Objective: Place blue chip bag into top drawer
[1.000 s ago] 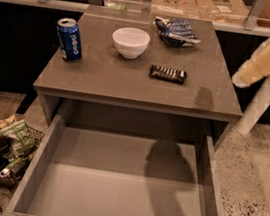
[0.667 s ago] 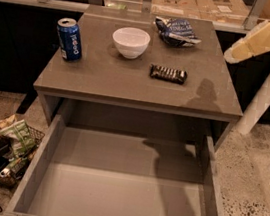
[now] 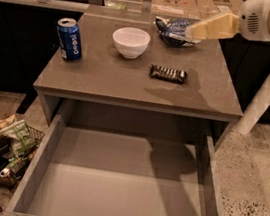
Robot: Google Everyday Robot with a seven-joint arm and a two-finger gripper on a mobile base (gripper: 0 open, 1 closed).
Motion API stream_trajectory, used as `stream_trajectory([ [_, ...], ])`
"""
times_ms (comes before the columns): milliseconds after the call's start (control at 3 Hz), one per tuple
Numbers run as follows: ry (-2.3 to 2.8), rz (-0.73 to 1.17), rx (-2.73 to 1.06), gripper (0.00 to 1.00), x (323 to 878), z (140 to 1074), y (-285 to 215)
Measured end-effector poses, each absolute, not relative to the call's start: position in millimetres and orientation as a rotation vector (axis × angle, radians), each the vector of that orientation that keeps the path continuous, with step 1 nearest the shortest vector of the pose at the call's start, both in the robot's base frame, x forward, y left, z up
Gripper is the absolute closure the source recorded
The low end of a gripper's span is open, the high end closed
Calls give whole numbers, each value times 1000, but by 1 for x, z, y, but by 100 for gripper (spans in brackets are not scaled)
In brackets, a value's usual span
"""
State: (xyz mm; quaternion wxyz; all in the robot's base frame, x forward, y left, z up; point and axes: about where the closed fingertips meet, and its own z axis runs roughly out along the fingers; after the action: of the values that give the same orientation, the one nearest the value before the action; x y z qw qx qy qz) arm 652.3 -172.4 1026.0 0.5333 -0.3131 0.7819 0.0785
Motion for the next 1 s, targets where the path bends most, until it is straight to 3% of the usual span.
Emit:
stream_trajectory([
  [1000,1818,119,-668,0,667,1044,-169],
])
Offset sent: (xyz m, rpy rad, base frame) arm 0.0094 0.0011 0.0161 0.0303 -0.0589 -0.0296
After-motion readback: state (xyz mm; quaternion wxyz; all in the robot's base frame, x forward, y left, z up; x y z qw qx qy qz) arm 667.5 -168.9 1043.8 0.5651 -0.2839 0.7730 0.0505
